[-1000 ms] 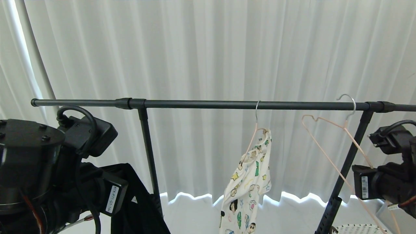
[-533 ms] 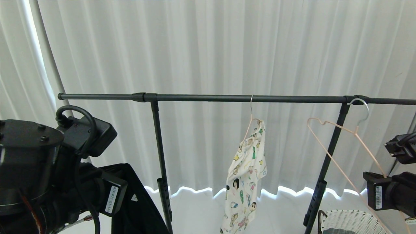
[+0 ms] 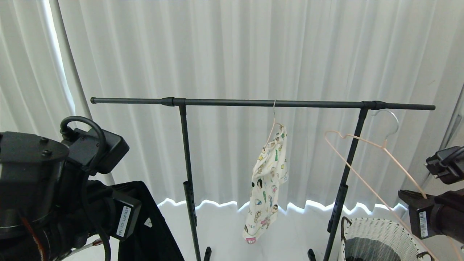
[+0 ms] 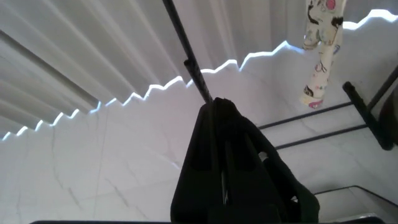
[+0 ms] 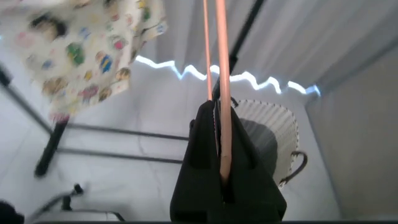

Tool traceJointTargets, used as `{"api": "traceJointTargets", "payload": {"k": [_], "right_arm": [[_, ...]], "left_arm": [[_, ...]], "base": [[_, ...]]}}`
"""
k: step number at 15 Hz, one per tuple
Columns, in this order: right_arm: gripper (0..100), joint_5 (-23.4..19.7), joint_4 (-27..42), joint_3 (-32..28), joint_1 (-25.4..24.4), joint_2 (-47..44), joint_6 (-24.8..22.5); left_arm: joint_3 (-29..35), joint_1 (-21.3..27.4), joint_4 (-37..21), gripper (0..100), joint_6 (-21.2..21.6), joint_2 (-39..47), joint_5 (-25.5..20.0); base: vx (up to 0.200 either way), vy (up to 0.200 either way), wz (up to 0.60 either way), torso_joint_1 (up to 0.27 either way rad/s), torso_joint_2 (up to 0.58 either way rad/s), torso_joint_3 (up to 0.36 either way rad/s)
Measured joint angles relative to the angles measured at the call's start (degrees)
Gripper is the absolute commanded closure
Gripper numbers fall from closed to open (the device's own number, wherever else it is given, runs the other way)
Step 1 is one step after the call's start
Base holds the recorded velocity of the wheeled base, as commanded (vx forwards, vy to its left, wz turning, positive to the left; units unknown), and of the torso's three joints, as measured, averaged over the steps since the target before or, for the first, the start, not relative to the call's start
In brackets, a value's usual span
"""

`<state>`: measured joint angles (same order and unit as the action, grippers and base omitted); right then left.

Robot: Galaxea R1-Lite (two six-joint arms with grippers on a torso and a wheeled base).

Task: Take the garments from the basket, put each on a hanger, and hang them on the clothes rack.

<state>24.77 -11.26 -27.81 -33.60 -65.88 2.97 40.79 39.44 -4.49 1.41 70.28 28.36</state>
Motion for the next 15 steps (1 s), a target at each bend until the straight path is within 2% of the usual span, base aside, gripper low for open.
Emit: {"api": "traceJointTargets", "payload": {"k": [2,4,5,10,13,15], "right_arm": [[100,-2.2,0.0,-1.0,-0.6,0.7,-2.8],[100,-2.4,0.0,-1.5,-2.0,0.6,-2.9],[100,-2.8,-0.1,-1.6,-2.9,0.3,-2.3],[100,-4.1,-0.2,-2.3,-9.6,-1.3,3.0],[100,-7.1,-0.3,-2.7,-16.3,-3.0,7.7],[100,-8.6,-0.4,-2.9,-21.9,-3.9,9.7]], "left_arm": [[0.0,0.0,2.0,100,0.0,-0.2,0.0],[-0.3,0.0,2.4,100,-0.1,-0.3,0.3],[-0.7,0.0,2.5,100,0.0,-0.3,0.3],[-2.4,-0.2,3.0,100,-0.2,0.6,0.3],[-1.5,-0.8,3.8,100,-0.3,3.3,0.4],[1.0,-3.0,4.1,100,-0.4,6.6,1.7]], "base": [[-0.200,-0.200,0.00,0.000,0.00,0.007],[-0.200,-0.200,0.00,0.002,0.00,0.007],[0.000,0.000,0.00,0.000,0.00,0.000],[0.000,0.000,0.00,0.000,0.00,0.000],[0.000,0.000,0.00,0.000,0.00,0.000],[0.000,0.000,0.00,0.000,0.00,0.000]]}}
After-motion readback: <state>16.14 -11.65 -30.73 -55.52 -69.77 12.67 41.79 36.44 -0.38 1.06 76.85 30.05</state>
